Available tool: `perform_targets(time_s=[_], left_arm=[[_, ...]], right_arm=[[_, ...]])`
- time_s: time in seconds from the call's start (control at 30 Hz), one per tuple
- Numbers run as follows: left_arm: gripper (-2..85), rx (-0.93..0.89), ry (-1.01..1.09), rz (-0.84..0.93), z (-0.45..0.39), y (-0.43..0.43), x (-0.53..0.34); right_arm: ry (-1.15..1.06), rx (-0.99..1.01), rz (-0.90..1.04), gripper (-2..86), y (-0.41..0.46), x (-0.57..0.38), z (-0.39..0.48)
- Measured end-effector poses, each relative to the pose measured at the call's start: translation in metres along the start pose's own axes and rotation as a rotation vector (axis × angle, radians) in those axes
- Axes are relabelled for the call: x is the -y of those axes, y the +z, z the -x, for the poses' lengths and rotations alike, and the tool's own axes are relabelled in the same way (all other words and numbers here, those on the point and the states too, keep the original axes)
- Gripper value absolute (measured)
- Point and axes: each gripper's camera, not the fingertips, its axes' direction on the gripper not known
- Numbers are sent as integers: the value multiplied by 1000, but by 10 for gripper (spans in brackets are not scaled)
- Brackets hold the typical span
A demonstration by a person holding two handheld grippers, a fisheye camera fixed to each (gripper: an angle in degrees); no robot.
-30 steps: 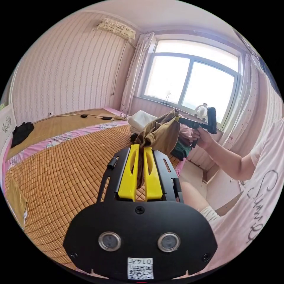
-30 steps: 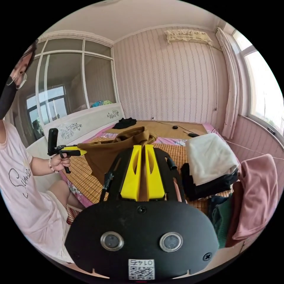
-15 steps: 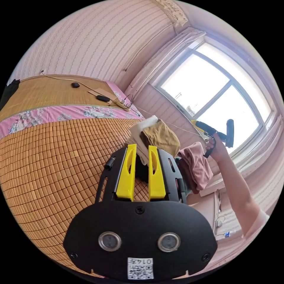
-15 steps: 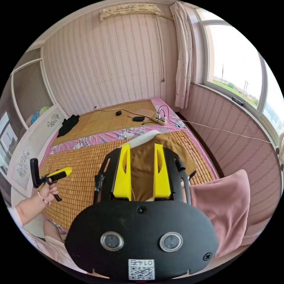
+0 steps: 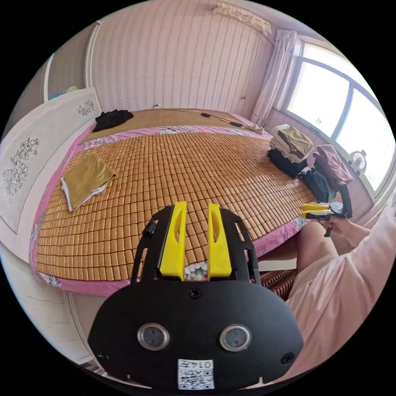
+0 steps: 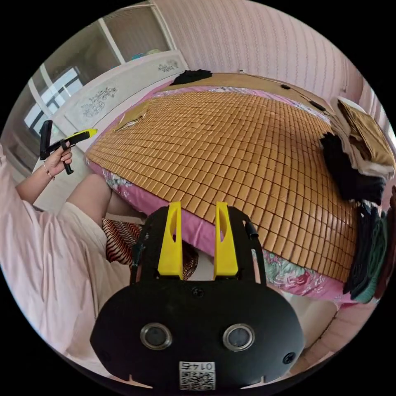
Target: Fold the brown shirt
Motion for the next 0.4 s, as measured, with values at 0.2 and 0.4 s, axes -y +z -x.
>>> perform_targets(time_s=[0.2, 0.4], left_arm=[[89, 213, -93, -176, 49, -51, -46], [89, 342, -183, -242, 109, -66, -69]], right_arm=[[-393, 51, 37, 122, 18, 136, 89], [-700, 44, -13, 122, 57, 267, 222]])
